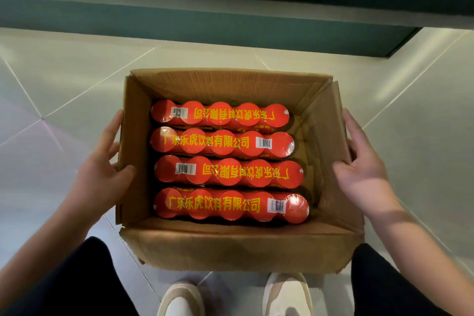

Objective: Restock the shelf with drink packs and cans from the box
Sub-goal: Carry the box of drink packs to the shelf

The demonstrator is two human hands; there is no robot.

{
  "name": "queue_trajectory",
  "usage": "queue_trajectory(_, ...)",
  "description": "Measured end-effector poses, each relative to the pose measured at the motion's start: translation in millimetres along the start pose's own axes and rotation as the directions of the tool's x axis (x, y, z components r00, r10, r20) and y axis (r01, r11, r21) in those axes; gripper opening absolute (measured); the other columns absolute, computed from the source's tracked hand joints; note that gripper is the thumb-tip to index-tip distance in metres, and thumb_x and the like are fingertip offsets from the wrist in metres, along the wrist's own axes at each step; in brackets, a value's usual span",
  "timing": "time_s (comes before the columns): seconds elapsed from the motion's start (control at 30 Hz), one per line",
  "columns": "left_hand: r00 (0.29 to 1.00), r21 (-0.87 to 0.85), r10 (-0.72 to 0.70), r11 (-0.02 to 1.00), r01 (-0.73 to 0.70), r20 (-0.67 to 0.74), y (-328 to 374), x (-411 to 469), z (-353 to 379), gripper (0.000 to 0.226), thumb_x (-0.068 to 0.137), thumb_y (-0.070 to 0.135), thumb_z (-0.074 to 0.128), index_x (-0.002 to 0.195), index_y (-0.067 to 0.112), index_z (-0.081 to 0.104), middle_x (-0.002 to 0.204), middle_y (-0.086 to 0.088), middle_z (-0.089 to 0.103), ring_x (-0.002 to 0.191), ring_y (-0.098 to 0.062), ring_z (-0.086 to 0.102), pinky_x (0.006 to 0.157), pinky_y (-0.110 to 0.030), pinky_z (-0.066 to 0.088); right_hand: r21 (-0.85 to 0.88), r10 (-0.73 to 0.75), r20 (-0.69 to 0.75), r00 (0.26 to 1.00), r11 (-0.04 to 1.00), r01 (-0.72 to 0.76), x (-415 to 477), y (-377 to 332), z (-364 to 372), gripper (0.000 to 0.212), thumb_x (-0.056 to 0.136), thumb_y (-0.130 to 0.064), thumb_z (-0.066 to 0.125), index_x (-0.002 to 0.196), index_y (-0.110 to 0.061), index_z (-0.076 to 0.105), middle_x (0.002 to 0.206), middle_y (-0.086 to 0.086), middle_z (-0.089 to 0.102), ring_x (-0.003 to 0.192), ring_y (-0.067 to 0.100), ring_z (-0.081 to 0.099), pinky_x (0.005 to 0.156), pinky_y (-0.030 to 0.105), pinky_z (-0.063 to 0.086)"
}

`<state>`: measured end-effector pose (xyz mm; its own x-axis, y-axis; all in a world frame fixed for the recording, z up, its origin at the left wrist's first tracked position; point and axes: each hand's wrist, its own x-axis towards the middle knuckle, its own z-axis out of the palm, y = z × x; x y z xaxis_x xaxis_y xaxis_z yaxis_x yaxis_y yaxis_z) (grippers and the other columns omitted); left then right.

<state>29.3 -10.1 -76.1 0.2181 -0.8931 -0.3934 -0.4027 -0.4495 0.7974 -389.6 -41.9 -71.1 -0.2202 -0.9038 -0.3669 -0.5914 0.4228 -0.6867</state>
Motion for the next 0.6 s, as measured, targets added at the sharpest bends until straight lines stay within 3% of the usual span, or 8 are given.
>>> queue_trajectory(0.13,1.0,0.002,0.003,1.0,-0.003,0.013,-1,4,-5,0.109,0.091,-0.022,0.048,0.143,0.071,0.029,0.138,-0.005,0.061,0.094,-0.032,0.076,0.073,-0.068,0.058,0.021,0.001,0.016,1.0,1.0,-0.001,2,1,-4,0.099,0.097,0.004,0.054,0.142,-0.078,0.022,0.154,-0.015,0.049,0.074,0.022,0.072,0.066,0.039,0.063)
queue_trajectory(0.33,1.0,-0.016,0.011,1.0,-0.011,0.014,-3,5,-12,0.109,0.089,-0.025,0.049,0.145,0.067,0.031,0.131,0.003,0.067,0.088,-0.024,0.078,0.07,-0.061,0.06,0.107,0.03,0.022,0.999,0.994,-0.032,5,4,-11,0.096,0.093,0.004,0.054,0.139,-0.077,0.031,0.14,-0.01,0.062,0.099,0.016,0.073,0.07,0.034,0.063)
queue_trajectory(0.47,0.999,-0.036,0.012,0.999,-0.011,0.03,0,4,-16,0.108,0.089,-0.027,0.049,0.148,0.063,0.033,0.129,0.0,0.069,0.093,-0.022,0.077,0.071,-0.054,0.061,0.163,0.073,0.025,0.997,0.984,-0.076,7,3,-15,0.094,0.092,0.004,0.056,0.135,-0.077,0.036,0.126,-0.016,0.069,0.096,0.015,0.075,0.066,0.028,0.063)
queue_trajectory(0.6,0.999,-0.024,0.015,1.0,-0.014,0.046,7,5,-17,0.11,0.088,-0.029,0.049,0.147,0.063,0.033,0.124,0.008,0.071,0.096,-0.015,0.076,0.067,-0.044,0.063,0.203,0.089,0.04,0.995,0.974,-0.095,3,7,-15,0.095,0.092,0.005,0.057,0.134,-0.078,0.037,0.124,-0.019,0.068,0.091,0.013,0.076,0.062,0.024,0.06)
